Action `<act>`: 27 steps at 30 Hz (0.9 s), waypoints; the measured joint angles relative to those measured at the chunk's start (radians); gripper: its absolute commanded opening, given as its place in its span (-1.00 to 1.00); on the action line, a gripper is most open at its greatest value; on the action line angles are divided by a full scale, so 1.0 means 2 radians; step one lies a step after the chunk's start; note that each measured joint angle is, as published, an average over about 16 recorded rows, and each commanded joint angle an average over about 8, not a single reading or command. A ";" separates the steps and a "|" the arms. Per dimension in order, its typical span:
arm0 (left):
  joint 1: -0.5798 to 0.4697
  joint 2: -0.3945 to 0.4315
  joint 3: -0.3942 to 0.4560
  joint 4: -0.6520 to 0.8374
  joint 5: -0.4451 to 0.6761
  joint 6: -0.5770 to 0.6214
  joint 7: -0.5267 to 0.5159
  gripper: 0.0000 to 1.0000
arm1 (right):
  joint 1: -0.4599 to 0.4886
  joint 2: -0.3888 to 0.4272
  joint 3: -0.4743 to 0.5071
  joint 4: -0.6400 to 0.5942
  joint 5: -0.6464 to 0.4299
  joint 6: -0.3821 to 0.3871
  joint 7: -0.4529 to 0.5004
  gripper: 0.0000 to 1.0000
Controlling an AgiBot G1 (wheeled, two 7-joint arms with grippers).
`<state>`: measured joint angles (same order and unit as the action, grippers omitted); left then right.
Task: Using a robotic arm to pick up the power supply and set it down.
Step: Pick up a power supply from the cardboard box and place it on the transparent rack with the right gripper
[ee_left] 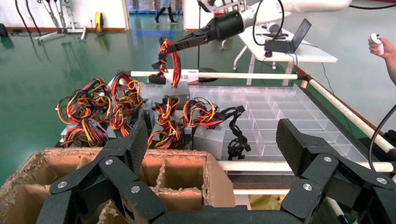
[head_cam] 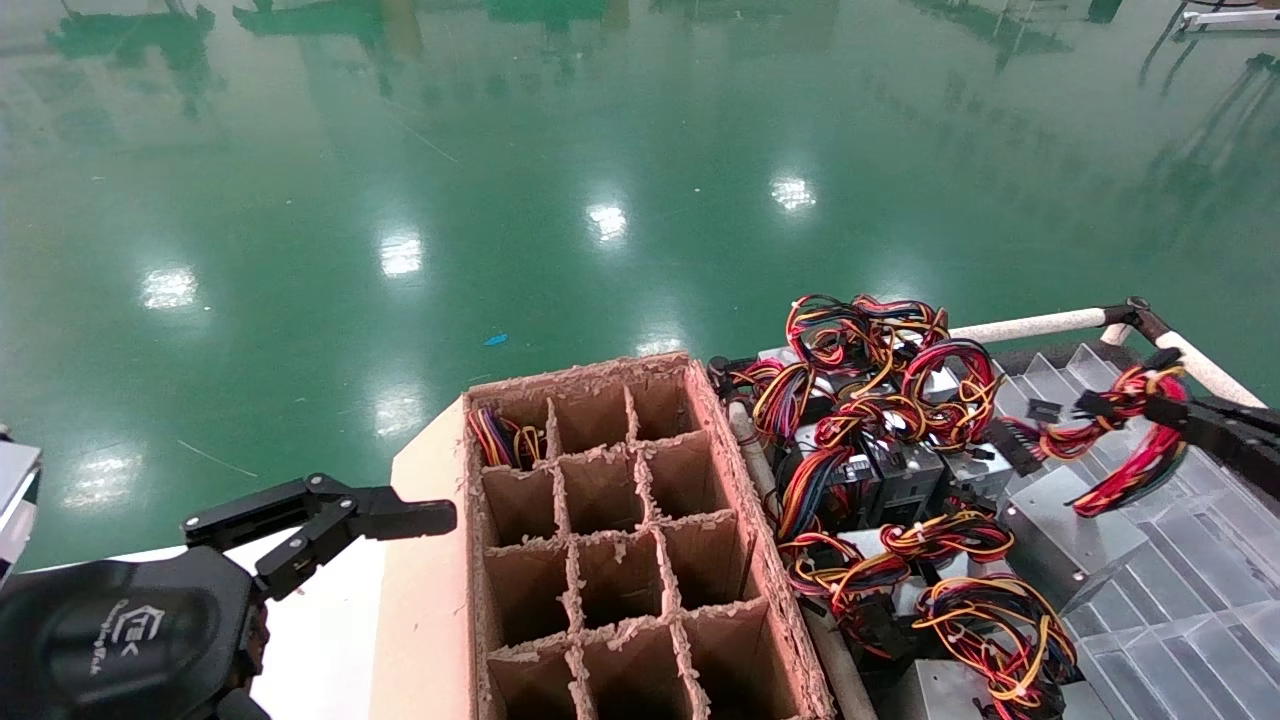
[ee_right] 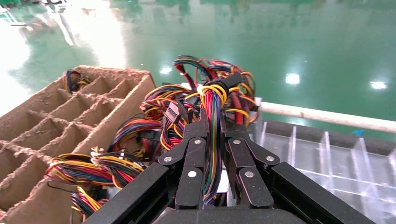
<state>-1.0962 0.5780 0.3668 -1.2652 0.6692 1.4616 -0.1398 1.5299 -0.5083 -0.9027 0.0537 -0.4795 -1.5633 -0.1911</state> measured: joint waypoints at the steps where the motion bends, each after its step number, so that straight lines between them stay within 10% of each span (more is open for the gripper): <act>1: 0.000 0.000 0.000 0.000 0.000 0.000 0.000 1.00 | -0.003 -0.002 0.001 0.000 0.002 0.000 0.001 -1.00; 27: 0.000 0.000 0.000 0.000 0.000 0.000 0.000 1.00 | -0.114 -0.018 0.055 -0.023 0.086 -0.003 0.020 -1.00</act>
<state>-1.0963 0.5779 0.3671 -1.2652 0.6690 1.4615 -0.1397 1.3028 -0.5434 -0.7917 0.0069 -0.3081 -1.5702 -0.1519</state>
